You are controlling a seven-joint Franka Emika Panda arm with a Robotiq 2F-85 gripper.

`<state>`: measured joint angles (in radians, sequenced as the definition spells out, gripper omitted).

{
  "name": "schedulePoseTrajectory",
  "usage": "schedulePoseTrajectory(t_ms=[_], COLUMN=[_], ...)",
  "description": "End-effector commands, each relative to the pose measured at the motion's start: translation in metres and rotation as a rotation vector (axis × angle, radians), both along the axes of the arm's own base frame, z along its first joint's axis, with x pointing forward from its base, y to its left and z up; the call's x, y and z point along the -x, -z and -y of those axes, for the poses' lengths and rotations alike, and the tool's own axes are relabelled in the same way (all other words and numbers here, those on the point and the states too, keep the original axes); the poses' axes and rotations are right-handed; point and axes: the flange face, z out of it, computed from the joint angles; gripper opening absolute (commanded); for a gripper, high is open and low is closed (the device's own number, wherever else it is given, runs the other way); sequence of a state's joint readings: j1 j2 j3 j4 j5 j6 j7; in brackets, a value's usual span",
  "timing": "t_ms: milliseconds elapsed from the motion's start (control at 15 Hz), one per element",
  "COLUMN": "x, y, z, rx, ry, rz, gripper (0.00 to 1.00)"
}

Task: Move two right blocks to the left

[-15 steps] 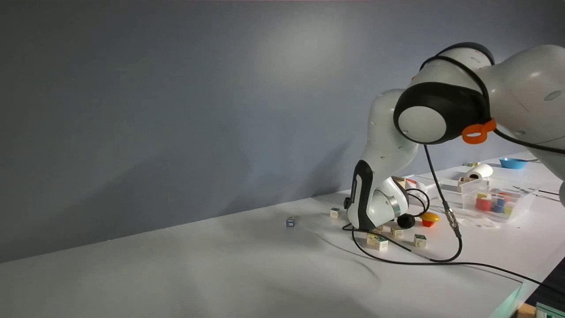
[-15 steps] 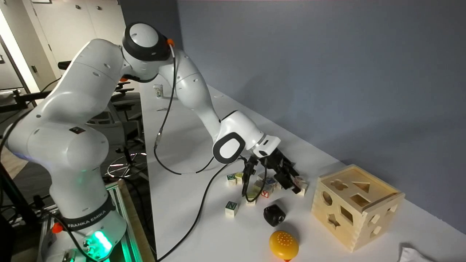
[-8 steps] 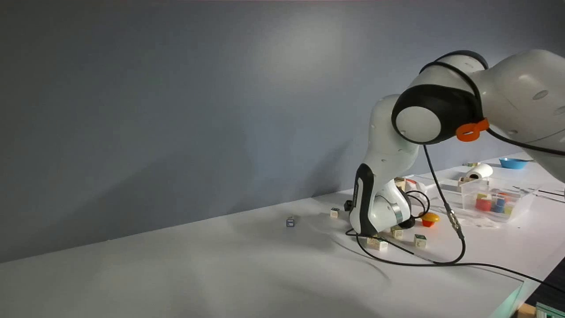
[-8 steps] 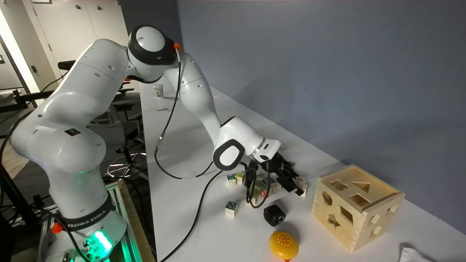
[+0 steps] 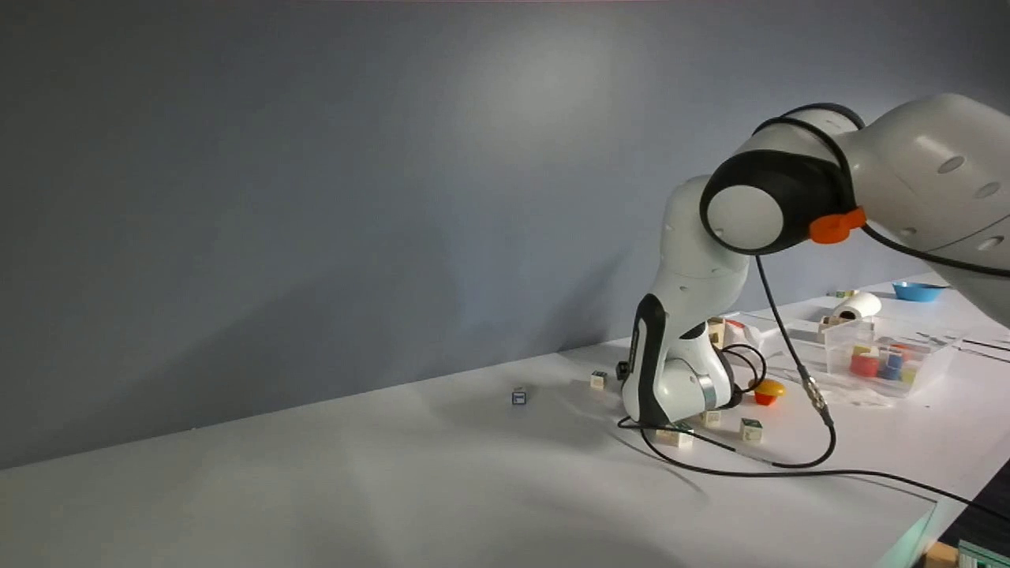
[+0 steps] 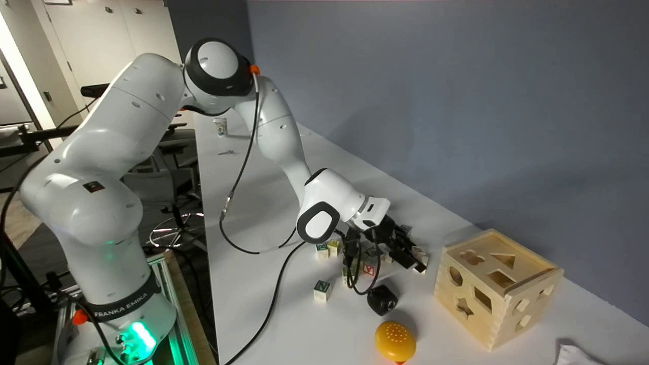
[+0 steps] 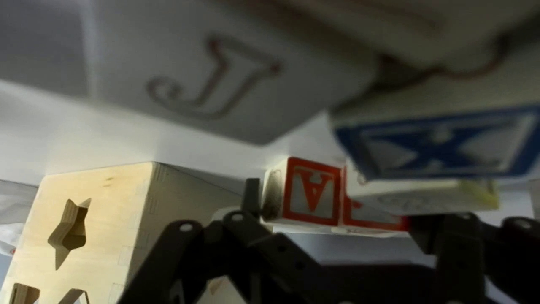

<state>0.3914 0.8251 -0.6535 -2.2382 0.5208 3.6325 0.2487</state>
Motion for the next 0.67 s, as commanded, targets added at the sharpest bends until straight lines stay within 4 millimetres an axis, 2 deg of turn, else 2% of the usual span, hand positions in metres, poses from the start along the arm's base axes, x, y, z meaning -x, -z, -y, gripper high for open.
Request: schedulePoseTrajectory(t_ms=[0,67,400,600], x=[0.0,-0.001,-0.008,-0.015], y=[-0.016,-0.022,-0.069,-0.098], z=[-0.007,-0.011,-0.028,-0.037], rx=[-0.018,-0.034,-0.168,-0.287], ry=[-0.01,-0.014,-0.028,-0.075], rz=[0.024,0.024,-0.013,-0.125], gripper=[0.53,0.45,0.44,0.44])
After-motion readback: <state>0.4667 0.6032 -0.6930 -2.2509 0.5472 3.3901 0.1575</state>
